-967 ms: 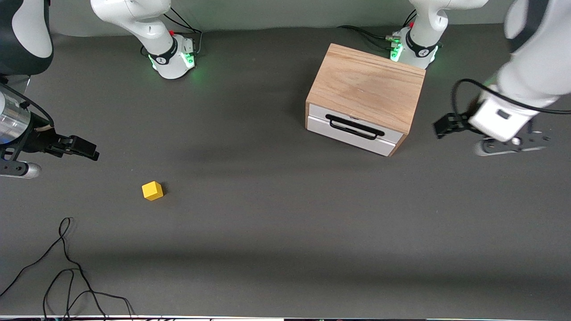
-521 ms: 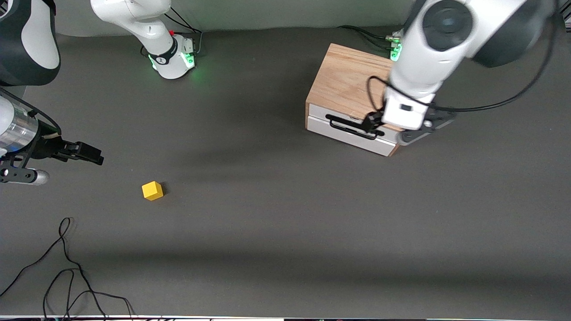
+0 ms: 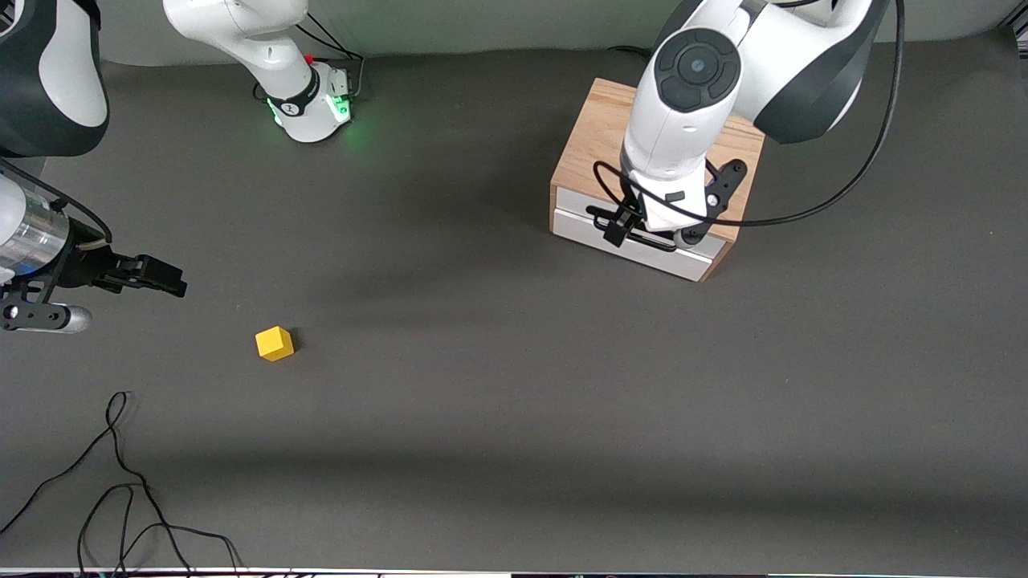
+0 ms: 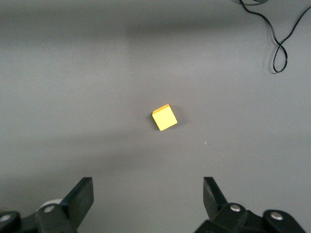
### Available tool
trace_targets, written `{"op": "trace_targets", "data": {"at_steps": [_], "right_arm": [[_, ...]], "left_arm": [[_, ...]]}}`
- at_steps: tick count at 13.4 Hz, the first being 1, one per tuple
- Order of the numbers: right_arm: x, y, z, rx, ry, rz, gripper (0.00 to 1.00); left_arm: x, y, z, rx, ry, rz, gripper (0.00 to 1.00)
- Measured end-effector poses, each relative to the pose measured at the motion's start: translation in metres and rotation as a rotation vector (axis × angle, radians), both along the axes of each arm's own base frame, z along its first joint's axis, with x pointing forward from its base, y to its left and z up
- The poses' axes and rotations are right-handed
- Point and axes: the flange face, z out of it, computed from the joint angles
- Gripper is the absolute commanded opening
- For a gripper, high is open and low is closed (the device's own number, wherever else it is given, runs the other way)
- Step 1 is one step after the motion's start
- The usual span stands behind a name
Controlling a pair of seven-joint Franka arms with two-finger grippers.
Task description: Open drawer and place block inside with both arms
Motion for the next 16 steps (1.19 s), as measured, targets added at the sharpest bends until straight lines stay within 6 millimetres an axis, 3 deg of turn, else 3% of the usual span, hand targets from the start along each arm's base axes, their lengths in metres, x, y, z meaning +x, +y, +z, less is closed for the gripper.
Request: {"op": "trace_targets", "data": {"at_steps": [3,8,16], "right_arm": [[0.000,-0.001,-0.001,0.000,0.002,-0.001,1.00],[0.001,-0.003,-0.002,0.000,0.003,0.021,1.00],[0.001,-0.003,-0.005,0.000,0.005,0.032,1.00]], "left_arm": [[-0.010,-0.017,-0.014,0.027,0.027,0.015,1.00],[-0.013,-0.013,-0.032,0.065,0.071,0.024,1.00],[-0.013,-0.001,-0.112,0.083,0.079,0.045,1.00]]}}
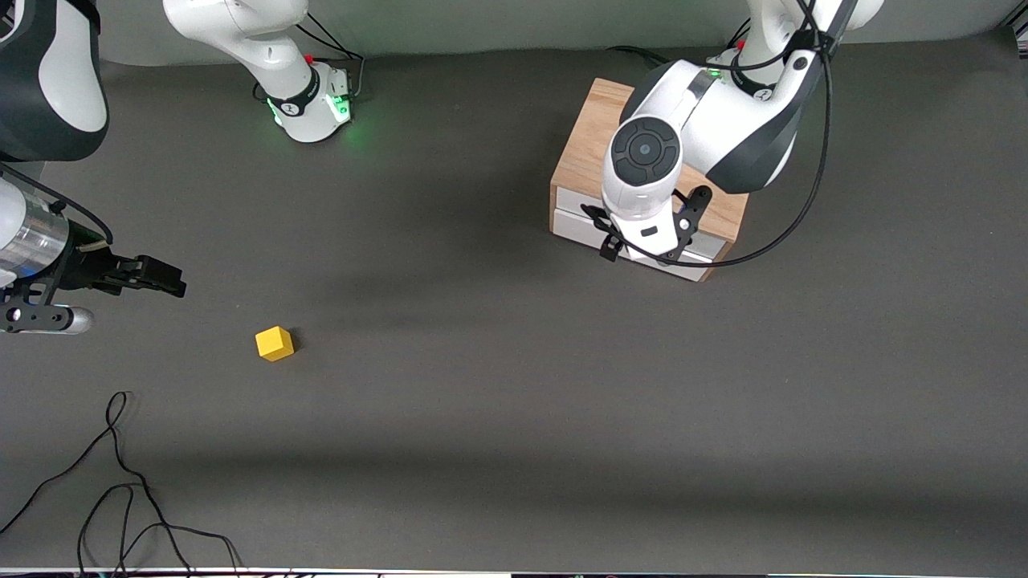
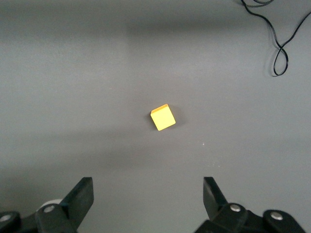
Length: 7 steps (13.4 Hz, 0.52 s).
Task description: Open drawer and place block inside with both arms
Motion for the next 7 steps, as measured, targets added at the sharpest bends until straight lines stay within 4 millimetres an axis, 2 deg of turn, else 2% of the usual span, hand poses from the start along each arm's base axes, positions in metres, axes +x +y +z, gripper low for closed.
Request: {"op": "trace_targets", "data": {"at_steps": [3,7], "right_arm": [[0.001,-0.002,-0.012,0.005,0.001,0.021,1.00],[0.002,-0.015,-0.016,0.019,0.002,0.016,1.00]], "left_arm": [[0.001,0.001,-0.028,0.008,-0.008,-0.001,1.00],[0.006,0.002,-0.061,0.026,0.010,0.011,1.00]]}}
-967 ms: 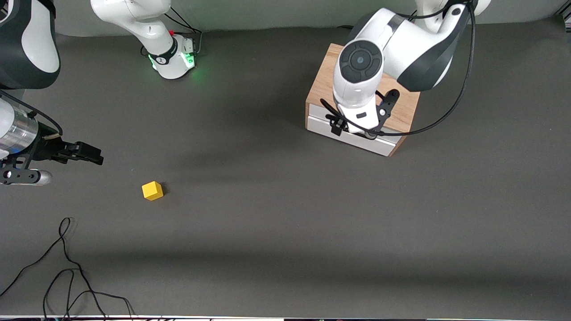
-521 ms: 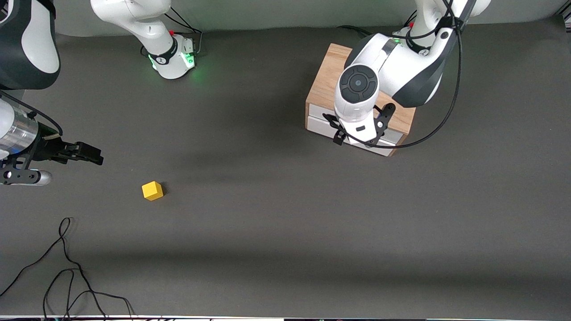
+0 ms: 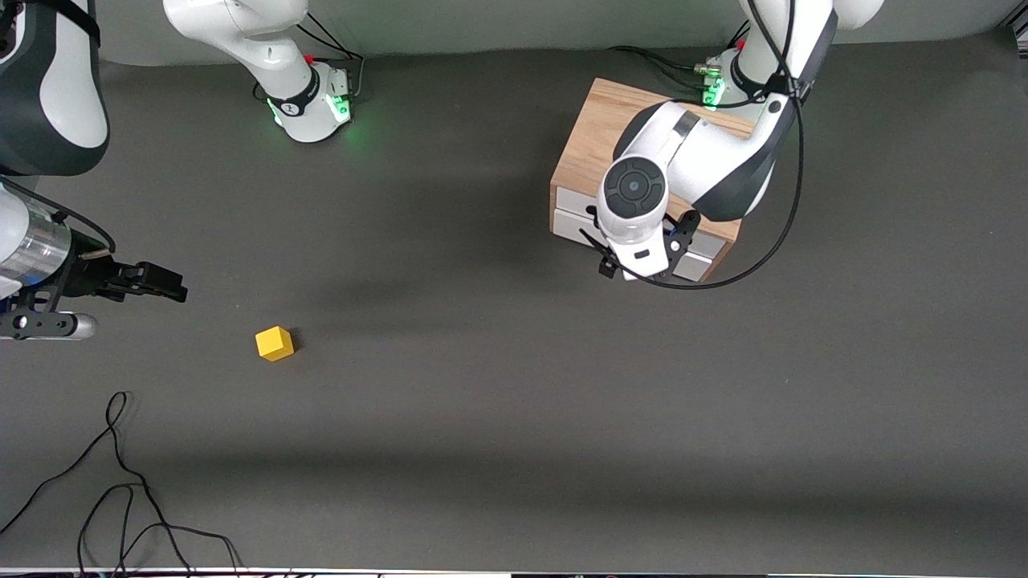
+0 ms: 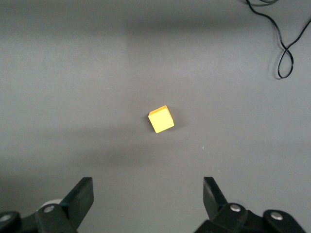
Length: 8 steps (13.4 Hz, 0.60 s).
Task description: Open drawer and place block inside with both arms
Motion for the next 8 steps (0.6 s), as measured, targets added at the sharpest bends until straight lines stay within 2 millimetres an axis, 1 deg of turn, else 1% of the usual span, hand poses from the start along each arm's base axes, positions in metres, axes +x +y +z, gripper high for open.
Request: {"op": "trace_targets", "data": {"at_steps": [3,8], "right_arm": [[0.000,0.000,-0.002,0.001,0.005,0.005,1.00],[0.001,-0.001,-0.009,0.001,0.013,0.022,1.00]], "left_arm": [[0.003,0.002,-0.009,0.012,-0.004,0.026,1.00],[0.004,0.002,-0.032,0.030,0.019,0.038,1.00]]}}
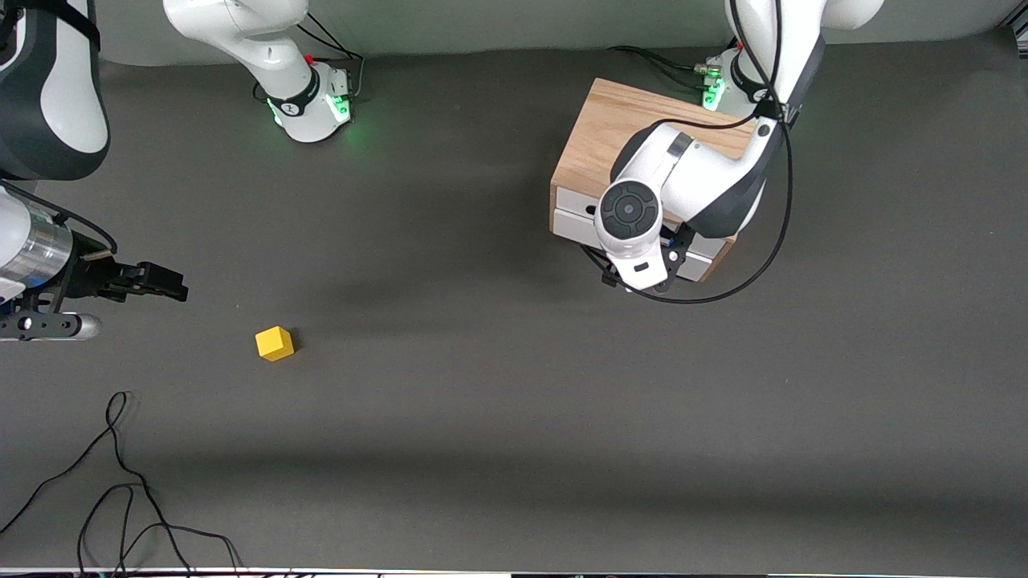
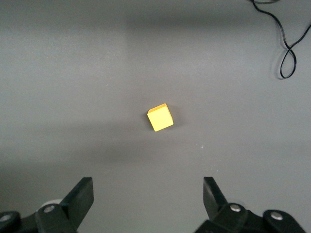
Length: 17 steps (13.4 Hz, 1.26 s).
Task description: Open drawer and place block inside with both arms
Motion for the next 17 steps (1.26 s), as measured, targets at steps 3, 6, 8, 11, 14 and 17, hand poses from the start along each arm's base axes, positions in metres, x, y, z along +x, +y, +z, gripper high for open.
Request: {"op": "trace_targets", "data": {"at_steps": [3,6,8,11,14,17], "right_arm": [[0.003,0.001,-0.008,-0.002,0.009,0.002,1.00],[0.004,0.001,-0.016,-0.001,0.012,0.003,1.00],[0.004,0.001,-0.023,-0.001,0.016,0.008,1.00],[0.003,0.001,-0.027,0.000,0.021,0.019,1.00],[0.003,0.001,-0.028,0.001,0.022,0.020,1.00],[0.003,0.001,-0.027,0.001,0.019,0.021,1.00]], "left_arm": [[0.002,0.002,-0.010,0.006,0.008,0.005,1.00],[0.004,0.001,-0.017,0.002,0.005,0.006,1.00],[0.005,0.001,-0.018,-0.001,0.000,0.007,1.00],[0.006,0.000,-0.020,-0.006,-0.008,0.006,1.00],[0.009,-0.002,-0.018,-0.018,-0.026,0.006,1.00],[0.018,-0.007,-0.015,-0.034,-0.055,0.005,1.00]]}}
